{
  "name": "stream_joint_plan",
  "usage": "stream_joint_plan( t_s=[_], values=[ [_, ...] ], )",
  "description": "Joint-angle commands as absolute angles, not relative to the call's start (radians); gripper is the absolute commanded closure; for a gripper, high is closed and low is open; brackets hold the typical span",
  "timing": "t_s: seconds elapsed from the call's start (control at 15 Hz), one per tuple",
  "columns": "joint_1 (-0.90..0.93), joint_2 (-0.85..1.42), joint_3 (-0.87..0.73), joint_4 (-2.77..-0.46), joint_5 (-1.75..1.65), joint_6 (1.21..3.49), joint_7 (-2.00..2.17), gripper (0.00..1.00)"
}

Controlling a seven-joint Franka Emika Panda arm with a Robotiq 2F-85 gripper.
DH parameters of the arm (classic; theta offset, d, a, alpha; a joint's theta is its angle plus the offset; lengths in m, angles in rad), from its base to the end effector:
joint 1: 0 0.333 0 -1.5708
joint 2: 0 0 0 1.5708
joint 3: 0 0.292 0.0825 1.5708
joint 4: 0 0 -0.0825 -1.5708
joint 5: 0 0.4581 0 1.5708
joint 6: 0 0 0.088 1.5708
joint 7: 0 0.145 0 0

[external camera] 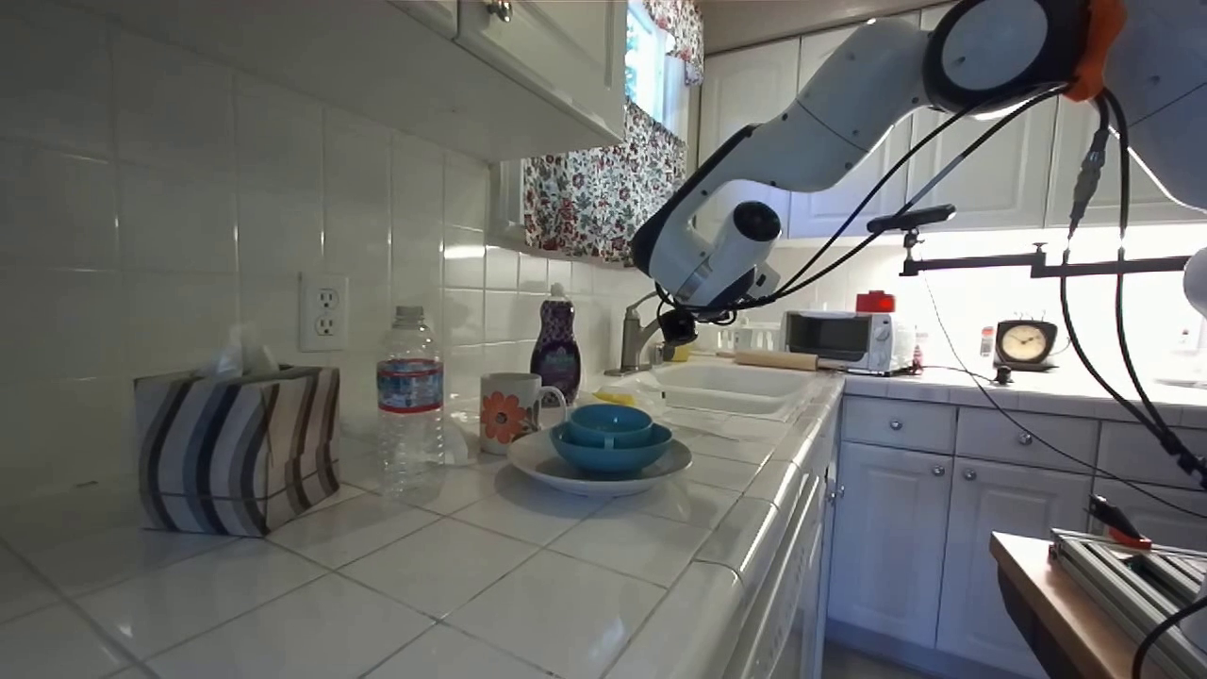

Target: Pour the liquid in the black measuring cup into the sink then place the cup back on the counter.

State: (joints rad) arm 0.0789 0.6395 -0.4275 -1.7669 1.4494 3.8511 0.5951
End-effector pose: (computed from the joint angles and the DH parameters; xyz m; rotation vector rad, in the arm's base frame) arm 0.5914 -0.3503 0.2797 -0.7584 2.3450 -1.7843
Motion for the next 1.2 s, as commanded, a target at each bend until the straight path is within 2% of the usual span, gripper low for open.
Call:
stream_joint_plan(
  t_s=[0.0, 0.27, 0.73, 0.8, 0.87, 0.93, 1.0, 1.07, 1.13],
  values=[
    [-0.012, 0.676, -0.277, -1.698, 1.441, 4.011, 0.551, 0.98],
    [-0.047, 0.735, -0.181, -1.621, 1.447, 4.132, 0.495, 0.98],
    [-0.046, 0.849, -0.115, -1.488, 1.428, 4.279, 0.398, 0.98],
    [0.026, 0.864, -0.212, -1.479, 1.468, 4.221, 0.414, 0.98],
    [0.040, 0.877, -0.236, -1.464, 1.476, 4.218, 0.427, 0.98],
    [-0.026, 0.884, -0.147, -1.446, 1.428, 4.282, 0.421, 0.98],
    [0.082, 0.917, -0.308, -1.425, 1.512, 4.219, 0.436, 0.98],
    [0.097, 0.934, -0.335, -1.407, 1.533, 4.219, 0.436, 0.98],
    [-0.010, 0.922, -0.179, -1.394, 1.450, 4.299, 0.432, 0.98]
  ],
)
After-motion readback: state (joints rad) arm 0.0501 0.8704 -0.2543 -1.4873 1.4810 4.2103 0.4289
